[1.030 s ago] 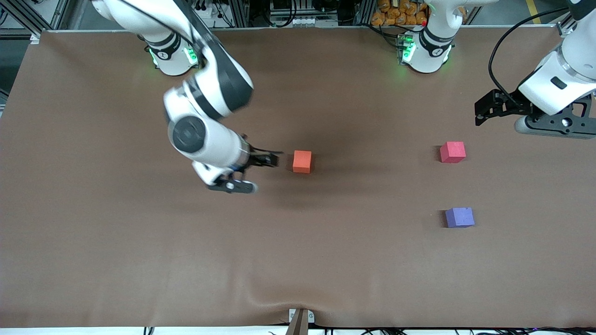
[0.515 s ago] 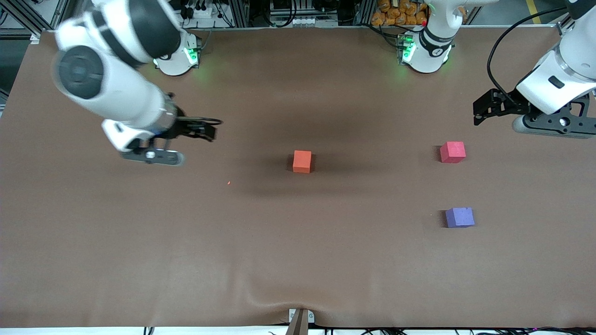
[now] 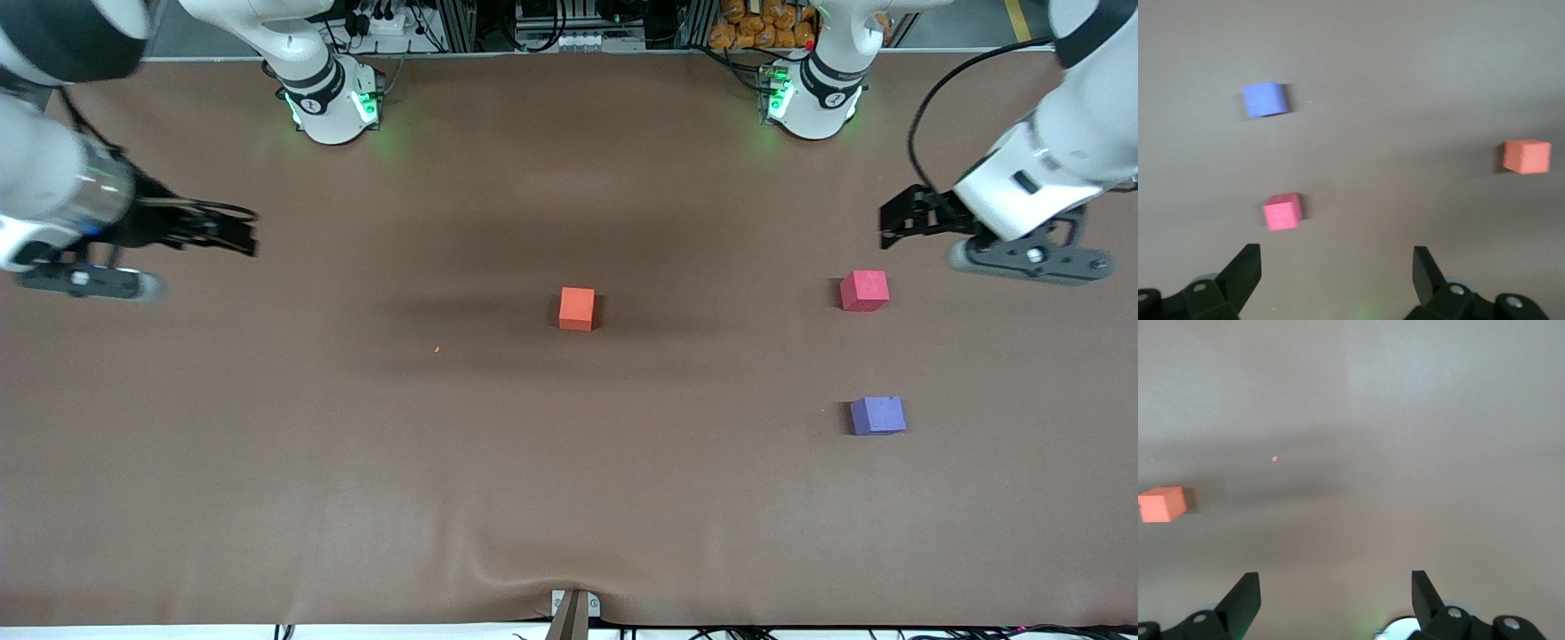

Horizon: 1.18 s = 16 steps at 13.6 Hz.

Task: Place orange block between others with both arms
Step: 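Reach the left gripper to the orange cube and grasp it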

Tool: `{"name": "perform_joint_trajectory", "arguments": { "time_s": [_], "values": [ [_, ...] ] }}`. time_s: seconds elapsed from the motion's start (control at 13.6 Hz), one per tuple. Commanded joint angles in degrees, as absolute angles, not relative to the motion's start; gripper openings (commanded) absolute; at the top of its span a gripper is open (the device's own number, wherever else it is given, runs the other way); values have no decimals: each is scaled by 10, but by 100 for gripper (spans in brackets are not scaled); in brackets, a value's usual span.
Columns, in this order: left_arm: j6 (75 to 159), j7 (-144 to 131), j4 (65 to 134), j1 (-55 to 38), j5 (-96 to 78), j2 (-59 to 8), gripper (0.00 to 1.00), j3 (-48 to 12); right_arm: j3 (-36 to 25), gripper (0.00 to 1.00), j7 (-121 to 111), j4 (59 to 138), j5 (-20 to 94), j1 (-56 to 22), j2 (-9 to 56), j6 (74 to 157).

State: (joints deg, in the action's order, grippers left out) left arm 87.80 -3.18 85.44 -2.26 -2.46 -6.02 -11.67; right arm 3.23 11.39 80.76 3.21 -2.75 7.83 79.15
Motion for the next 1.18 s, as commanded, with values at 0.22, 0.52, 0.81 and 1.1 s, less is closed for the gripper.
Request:
{"name": "perform_joint_trajectory", "arguments": {
  "time_s": [0.22,0.52,0.81,1.1],
  "values": [
    [896,-31,823,-105,-46,-176,100,-120,-24,100,-42,831,18,15,63,794],
    [1005,-86,818,-176,-46,-270,100,-119,-45,100,-58,835,6,13,62,795],
    [1052,-138,819,-238,-41,-305,100,-117,-45,100,-71,836,-18,6,63,797],
    [1085,-207,818,-306,-41,-361,100,-116,-42,100,-68,834,-17,-5,67,794]
  ]
}}
